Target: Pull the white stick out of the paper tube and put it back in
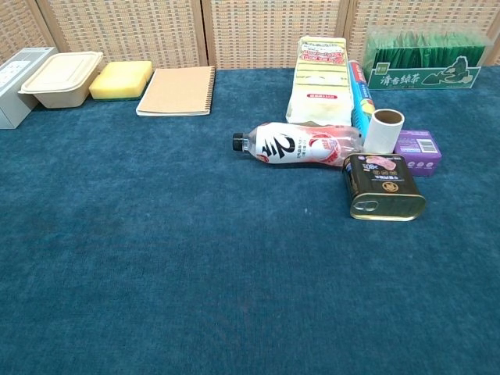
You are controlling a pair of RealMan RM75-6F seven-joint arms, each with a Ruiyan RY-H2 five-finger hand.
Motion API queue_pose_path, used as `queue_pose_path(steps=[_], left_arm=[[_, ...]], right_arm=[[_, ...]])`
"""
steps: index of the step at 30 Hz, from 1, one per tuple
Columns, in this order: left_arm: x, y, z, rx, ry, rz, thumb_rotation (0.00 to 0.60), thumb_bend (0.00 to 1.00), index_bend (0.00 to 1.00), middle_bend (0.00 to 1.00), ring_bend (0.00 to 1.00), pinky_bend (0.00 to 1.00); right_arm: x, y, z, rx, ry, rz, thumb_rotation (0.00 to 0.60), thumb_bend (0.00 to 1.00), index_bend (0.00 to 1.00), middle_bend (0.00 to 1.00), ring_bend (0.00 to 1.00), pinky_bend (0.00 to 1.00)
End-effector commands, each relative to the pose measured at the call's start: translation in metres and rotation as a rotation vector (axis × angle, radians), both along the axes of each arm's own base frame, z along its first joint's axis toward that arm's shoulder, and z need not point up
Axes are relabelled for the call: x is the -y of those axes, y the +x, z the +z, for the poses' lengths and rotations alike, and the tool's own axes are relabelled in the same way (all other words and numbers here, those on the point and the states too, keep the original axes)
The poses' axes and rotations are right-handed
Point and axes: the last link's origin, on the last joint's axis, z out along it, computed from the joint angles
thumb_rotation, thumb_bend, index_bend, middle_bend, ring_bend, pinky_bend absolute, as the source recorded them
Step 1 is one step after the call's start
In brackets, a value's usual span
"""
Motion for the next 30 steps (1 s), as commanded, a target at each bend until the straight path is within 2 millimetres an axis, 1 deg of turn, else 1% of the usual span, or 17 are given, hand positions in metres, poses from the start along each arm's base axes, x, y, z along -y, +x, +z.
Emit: queue_pose_path(steps=[1,3,5,7,9,12,14,16,17,19,20,21,23,25,26,27,30], left_arm=[[0.002,0.000,0.001,0.003,0.002,-0.005,0.343,0.31,0.01,0.00,0.00,0.04],[0.003,0.000,0.002,0.006,0.005,-0.007,0.348,0.32,0.01,0.00,0.00,0.04],[0.001,0.000,0.002,0.006,0.007,-0.004,0.346,0.31,0.01,0.00,0.00,0.04],[0.000,-0.001,0.001,0.001,0.006,0.005,0.345,0.31,0.01,0.00,0.00,0.04],[0.000,-0.001,0.000,-0.002,0.002,0.007,0.345,0.31,0.01,0.00,0.00,0.04],[0.003,0.001,0.002,0.009,0.003,-0.006,0.341,0.31,0.01,0.00,0.00,0.04],[0.002,0.001,0.002,0.012,0.007,-0.010,0.343,0.31,0.01,0.00,0.00,0.04],[0.001,0.000,0.002,0.007,0.009,-0.006,0.345,0.31,0.01,0.00,0.00,0.04],[0.001,-0.001,0.001,0.004,0.007,-0.002,0.345,0.31,0.01,0.00,0.00,0.04],[0.001,-0.002,-0.001,-0.005,-0.003,0.005,0.343,0.31,0.01,0.00,0.00,0.04],[0.002,-0.001,-0.001,-0.006,-0.011,0.002,0.346,0.31,0.01,0.00,0.00,0.04],[0.003,0.000,-0.001,-0.003,-0.014,-0.003,0.347,0.31,0.01,0.00,0.00,0.04],[0.004,0.002,0.000,0.004,-0.014,-0.014,0.345,0.31,0.01,0.00,0.00,0.04],[0.004,0.002,0.000,0.009,-0.010,-0.022,0.343,0.31,0.01,0.00,0.00,0.04],[0.003,0.002,0.000,0.008,-0.009,-0.020,0.344,0.31,0.01,0.00,0.00,0.04],[0.001,0.000,0.000,0.004,-0.010,-0.013,0.342,0.31,0.01,0.00,0.00,0.04],[-0.001,-0.002,-0.003,-0.012,-0.016,0.007,0.342,0.31,0.01,0.00,0.00,0.04]], right_arm=[[-0.009,-0.025,0.007,0.074,-0.024,-0.024,0.600,0.38,0.79,0.93,1.00,0.95],[-0.024,-0.023,-0.005,0.075,0.078,-0.010,0.600,0.38,0.79,0.93,1.00,0.94],[-0.036,-0.019,-0.011,0.083,0.153,0.013,0.600,0.38,0.79,0.93,1.00,0.95],[-0.037,-0.017,-0.009,0.096,0.144,0.040,0.600,0.38,0.79,0.93,1.00,0.95],[-0.035,-0.015,-0.012,0.098,0.119,0.050,0.600,0.38,0.79,0.93,1.00,0.95],[-0.055,-0.004,-0.039,0.082,0.260,0.081,0.600,0.38,0.79,0.93,1.00,0.95],[-0.066,0.003,-0.047,0.092,0.328,0.102,0.600,0.38,0.79,0.93,1.00,0.95],[-0.067,0.011,-0.044,0.106,0.331,0.137,0.600,0.38,0.80,0.93,1.00,0.95],[-0.064,0.016,-0.040,0.121,0.301,0.157,0.600,0.38,0.80,0.93,1.00,0.95],[-0.051,0.021,-0.029,0.180,0.206,0.176,0.600,0.38,0.80,0.93,1.00,0.95],[-0.045,0.022,-0.027,0.199,0.168,0.163,0.600,0.38,0.80,0.93,1.00,0.95],[-0.044,0.024,-0.029,0.191,0.168,0.156,0.600,0.38,0.80,0.93,1.00,0.95],[-0.050,0.025,-0.041,0.143,0.218,0.153,0.600,0.38,0.80,0.93,1.00,0.95],[-0.066,0.025,-0.060,0.062,0.335,0.159,0.600,0.38,0.80,0.93,1.00,0.95],[-0.072,0.025,-0.067,0.042,0.382,0.166,0.600,0.38,0.80,0.93,1.00,0.95],[-0.075,0.028,-0.070,0.050,0.404,0.192,0.600,0.38,0.80,0.94,1.00,0.95],[-0.063,0.041,-0.058,0.129,0.304,0.234,0.600,0.38,0.81,0.94,1.00,0.96]])
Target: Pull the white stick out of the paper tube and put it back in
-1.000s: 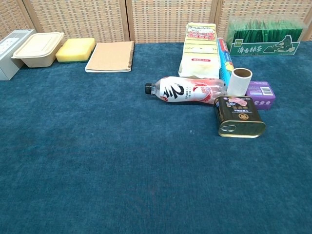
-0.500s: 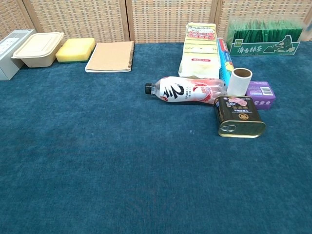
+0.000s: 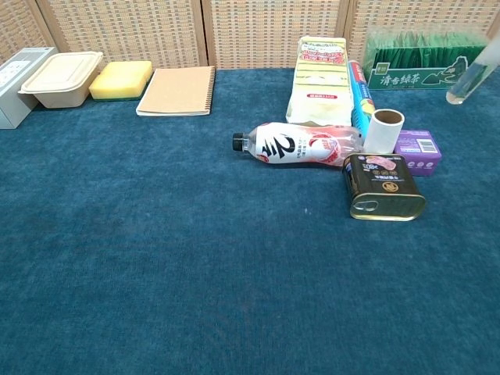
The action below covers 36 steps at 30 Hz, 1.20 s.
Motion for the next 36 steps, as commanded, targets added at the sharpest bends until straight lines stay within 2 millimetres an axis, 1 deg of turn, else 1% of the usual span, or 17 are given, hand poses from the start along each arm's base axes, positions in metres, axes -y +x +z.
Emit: queue_pose_path(steps=[1,3,7,9,11,13,15,16,17,18,22,24,27,29,30,32,36], left_arm=[[-0.001,-0.001,-0.002,-0.014,-0.008,0.009,0.343,0.31,0.01,0.00,0.00,0.04],[0.002,0.003,-0.002,-0.004,-0.014,-0.008,0.346,0.31,0.01,0.00,0.00,0.04],[0.002,0.002,0.000,0.005,-0.003,-0.013,0.340,0.31,0.01,0.00,0.00,0.04],[-0.001,-0.001,-0.001,-0.004,-0.001,0.006,0.345,0.31,0.01,0.00,0.00,0.04],[-0.002,-0.002,-0.002,-0.016,-0.006,0.014,0.345,0.31,0.01,0.00,0.00,0.04],[0.001,0.001,-0.003,-0.012,-0.013,0.003,0.345,0.31,0.01,0.00,0.00,0.04],[0.003,0.003,-0.002,0.001,-0.016,-0.011,0.346,0.31,0.01,0.00,0.00,0.04],[0.003,0.004,-0.001,0.010,-0.014,-0.016,0.347,0.31,0.01,0.00,0.00,0.04],[-0.001,0.000,0.000,-0.002,-0.001,0.003,0.349,0.31,0.01,0.00,0.00,0.04],[-0.002,-0.002,-0.001,-0.006,0.000,0.011,0.345,0.31,0.01,0.00,0.00,0.04],[-0.001,-0.001,-0.003,-0.015,-0.009,0.012,0.343,0.31,0.01,0.00,0.00,0.04],[0.003,0.004,-0.002,0.002,-0.014,-0.014,0.345,0.31,0.01,0.00,0.00,0.04],[0.003,0.004,0.001,0.020,-0.004,-0.029,0.345,0.31,0.01,0.00,0.00,0.04],[-0.001,-0.001,0.000,0.005,0.004,0.000,0.348,0.31,0.01,0.00,0.00,0.04],[-0.001,-0.002,-0.002,-0.006,0.001,0.007,0.352,0.32,0.01,0.00,0.00,0.04],[0.001,0.000,-0.003,-0.007,-0.006,-0.001,0.350,0.31,0.01,0.00,0.00,0.04],[0.006,0.005,-0.001,0.020,-0.011,-0.035,0.345,0.31,0.01,0.00,0.00,0.04]], right_arm=[[0.005,0.023,-0.002,0.056,-0.044,0.083,0.600,0.38,0.81,0.94,1.00,0.96],[0.010,0.024,-0.006,0.049,-0.060,0.056,0.600,0.38,0.81,0.94,1.00,0.96],[-0.012,0.019,-0.030,-0.083,0.067,0.106,0.600,0.38,0.81,0.94,1.00,0.96],[-0.009,0.025,-0.022,-0.011,0.015,0.119,0.600,0.38,0.81,0.95,1.00,0.96],[0.009,0.025,-0.007,0.062,-0.108,0.087,0.600,0.38,0.81,0.95,1.00,0.96],[0.015,0.023,-0.010,0.065,-0.119,0.055,0.600,0.38,0.81,0.95,1.00,0.96],[0.006,0.018,-0.023,0.004,-0.050,0.050,0.600,0.38,0.81,0.95,1.00,0.96],[-0.005,0.012,-0.032,-0.062,0.020,0.053,0.600,0.38,0.81,0.95,1.00,0.96],[-0.009,0.014,-0.031,-0.068,0.031,0.069,0.600,0.38,0.81,0.95,1.00,0.96],[-0.005,0.017,-0.024,-0.046,-0.003,0.079,0.600,0.38,0.81,0.95,1.00,0.96],[0.020,0.026,-0.003,0.055,-0.152,0.063,0.600,0.38,0.82,0.95,1.00,0.96],[0.013,0.027,-0.008,0.027,-0.102,0.054,0.600,0.38,0.82,0.95,1.00,0.96],[-0.014,0.011,-0.026,-0.106,0.046,0.070,0.600,0.38,0.82,0.95,1.00,0.96],[-0.006,0.012,-0.015,-0.064,-0.023,0.077,0.600,0.38,0.82,0.95,1.00,0.96],[0.005,0.013,-0.008,-0.003,-0.089,0.063,0.600,0.38,0.82,0.95,1.00,0.96],[0.013,0.014,-0.007,0.031,-0.121,0.039,0.600,0.38,0.82,0.95,1.00,0.96],[-0.010,0.000,-0.026,-0.078,0.011,0.035,0.600,0.38,0.82,0.95,1.00,0.96]])
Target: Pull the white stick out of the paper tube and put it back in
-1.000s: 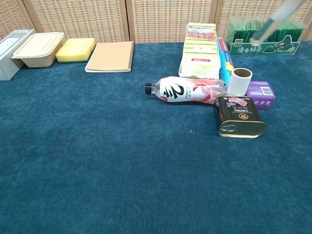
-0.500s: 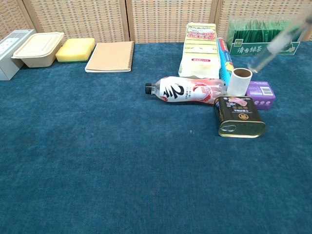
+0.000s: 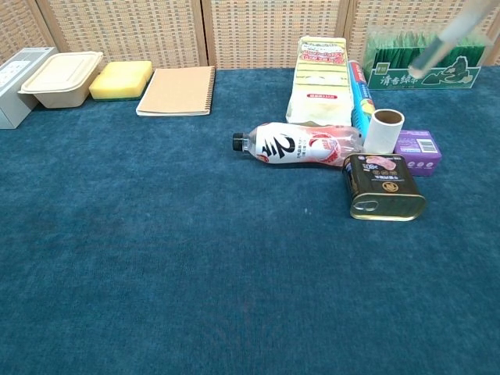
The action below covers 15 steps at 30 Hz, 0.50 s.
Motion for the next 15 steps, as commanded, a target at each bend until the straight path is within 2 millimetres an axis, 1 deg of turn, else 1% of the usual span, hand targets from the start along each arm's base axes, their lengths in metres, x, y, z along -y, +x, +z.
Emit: queue_pose_path(steps=[1,2,4,6,7,10,15], left_arm=[[0.003,0.005,0.000,0.017,-0.010,-0.038,0.345,0.31,0.01,0.00,0.00,0.04],[0.002,0.003,0.000,0.013,-0.007,-0.033,0.343,0.31,0.01,0.00,0.00,0.04],[-0.001,0.000,-0.001,0.001,-0.004,-0.014,0.341,0.31,0.01,0.00,0.00,0.04],[-0.002,-0.001,-0.003,-0.014,-0.007,0.000,0.343,0.31,0.01,0.00,0.00,0.04],[-0.001,0.001,-0.004,-0.008,-0.012,-0.009,0.343,0.31,0.01,0.00,0.00,0.04],[0.001,0.005,-0.002,0.010,-0.013,-0.032,0.346,0.31,0.01,0.00,0.00,0.04],[-0.001,0.001,-0.002,0.000,-0.011,-0.015,0.344,0.31,0.01,0.00,0.00,0.04]], right_arm=[[-0.023,-0.020,-0.017,-0.106,0.113,-0.012,0.600,0.38,0.82,0.95,1.00,0.96],[-0.025,-0.023,-0.018,-0.116,0.112,-0.006,0.600,0.38,0.82,0.95,1.00,0.96],[-0.020,-0.024,-0.014,-0.109,0.059,0.009,0.600,0.38,0.82,0.95,1.00,0.96],[-0.010,-0.019,-0.009,-0.062,0.002,0.014,0.600,0.38,0.82,0.95,1.00,0.96],[-0.006,-0.015,-0.007,-0.055,-0.012,0.017,0.600,0.38,0.82,0.95,1.00,0.96],[0.000,-0.010,-0.008,-0.078,-0.013,0.014,0.600,0.38,0.82,0.95,1.00,0.96],[0.007,-0.008,-0.009,-0.088,-0.012,-0.003,0.600,0.38,0.82,0.95,1.00,0.96]])
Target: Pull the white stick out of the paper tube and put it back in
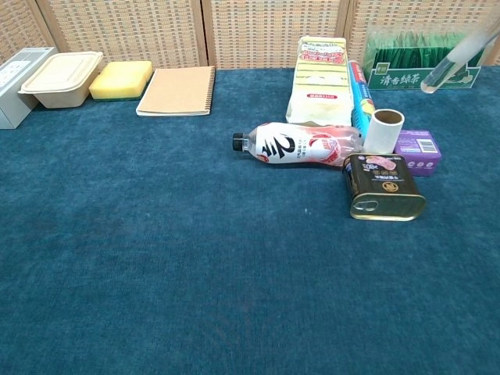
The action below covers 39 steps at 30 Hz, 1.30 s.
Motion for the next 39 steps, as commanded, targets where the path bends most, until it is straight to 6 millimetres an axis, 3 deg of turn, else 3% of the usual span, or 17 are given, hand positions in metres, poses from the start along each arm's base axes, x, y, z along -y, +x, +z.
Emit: queue_pose_path(steps=[1,20,39], left_arm=[[-0.002,-0.004,0.000,-0.006,0.000,0.023,0.342,0.31,0.01,0.00,0.00,0.04],[-0.004,-0.002,-0.003,-0.012,-0.006,0.022,0.344,0.31,0.01,0.00,0.00,0.04],[-0.004,-0.002,-0.004,-0.015,-0.005,0.022,0.345,0.31,0.01,0.00,0.00,0.04]], right_arm=[[0.007,0.003,0.000,-0.007,-0.008,-0.008,0.600,0.38,0.82,0.95,1.00,0.96],[0.043,0.017,-0.007,-0.050,0.073,-0.071,0.600,0.38,0.82,0.95,1.00,0.96],[0.054,0.026,-0.012,-0.095,0.098,-0.096,0.600,0.38,0.82,0.95,1.00,0.96]])
